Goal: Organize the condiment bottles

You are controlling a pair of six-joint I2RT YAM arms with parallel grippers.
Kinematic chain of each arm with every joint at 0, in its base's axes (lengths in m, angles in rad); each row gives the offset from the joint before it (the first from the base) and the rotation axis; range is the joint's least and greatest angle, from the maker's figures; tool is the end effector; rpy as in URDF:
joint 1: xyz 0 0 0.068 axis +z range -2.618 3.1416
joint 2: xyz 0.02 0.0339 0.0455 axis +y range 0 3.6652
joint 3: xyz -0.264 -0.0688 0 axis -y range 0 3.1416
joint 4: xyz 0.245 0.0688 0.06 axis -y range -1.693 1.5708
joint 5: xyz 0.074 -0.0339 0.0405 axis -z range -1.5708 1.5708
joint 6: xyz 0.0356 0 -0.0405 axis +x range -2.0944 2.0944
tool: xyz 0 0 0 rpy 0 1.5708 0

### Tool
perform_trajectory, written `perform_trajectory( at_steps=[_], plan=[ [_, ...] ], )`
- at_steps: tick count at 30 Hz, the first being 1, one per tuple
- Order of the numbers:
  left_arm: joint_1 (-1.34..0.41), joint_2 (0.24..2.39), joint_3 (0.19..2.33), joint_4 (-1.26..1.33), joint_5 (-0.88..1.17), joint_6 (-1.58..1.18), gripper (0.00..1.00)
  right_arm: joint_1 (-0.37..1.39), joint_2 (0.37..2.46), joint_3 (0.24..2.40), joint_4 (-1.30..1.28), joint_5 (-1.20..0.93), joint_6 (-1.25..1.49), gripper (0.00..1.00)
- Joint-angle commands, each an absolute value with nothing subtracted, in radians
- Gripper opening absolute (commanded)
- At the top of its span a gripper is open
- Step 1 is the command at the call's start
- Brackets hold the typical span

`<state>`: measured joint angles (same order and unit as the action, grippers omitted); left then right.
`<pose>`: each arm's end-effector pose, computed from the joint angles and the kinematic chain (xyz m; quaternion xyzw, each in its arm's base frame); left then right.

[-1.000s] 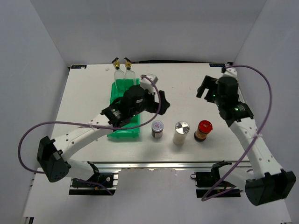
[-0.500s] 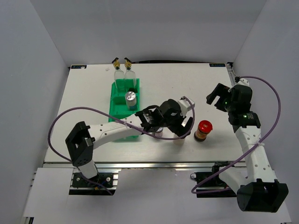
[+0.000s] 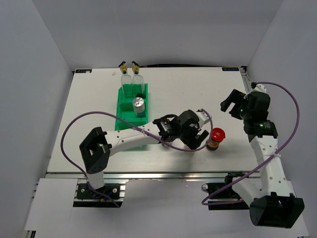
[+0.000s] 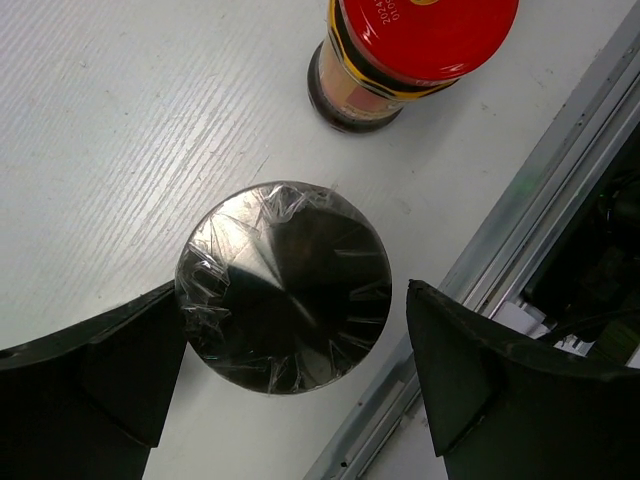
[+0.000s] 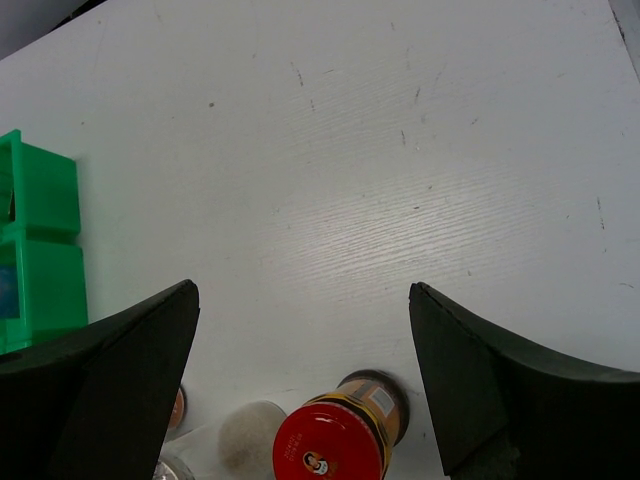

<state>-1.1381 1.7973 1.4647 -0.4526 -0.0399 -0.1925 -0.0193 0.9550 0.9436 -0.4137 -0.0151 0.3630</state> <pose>0.1723 -0.3698 0.2700 0.4138 0.8258 -0.2217 0.3125 0.2130 -0.0036 0.3410 0.1556 0.8258 0.0989 0.5329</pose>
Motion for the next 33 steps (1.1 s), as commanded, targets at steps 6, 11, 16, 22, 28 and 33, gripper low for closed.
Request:
perform_trajectory(
  at_steps=[6,11,16,22,28,33],
  plan=[
    [-1.158,1.805,1.538,-0.489,-0.107,-0.164,0.71,-0.028,0.940,0.930,-0.377,-0.017,0.345,0.89],
    [-1.173,1.812,1.552,-0.485,-0.109,-0.150,0.43,-0.031,0.946,0.928,-0.374,-0.017,0.345,0.89],
    [-1.173,1.795,1.588,-0.480,-0.162,-0.147,0.25,-0.031,0.946,0.927,-0.373,-0.023,0.342,0.89],
    [-1.173,1.720,1.661,-0.437,-0.394,-0.150,0.00,-0.032,0.943,0.919,-0.359,-0.032,0.341,0.90],
    [-1.122,1.602,1.640,-0.402,-0.615,-0.156,0.00,-0.032,0.948,0.922,-0.364,-0.037,0.341,0.89],
    [-0.974,1.485,1.569,-0.362,-0.647,-0.210,0.00,-0.032,0.948,0.919,-0.359,-0.037,0.341,0.89]
  ],
)
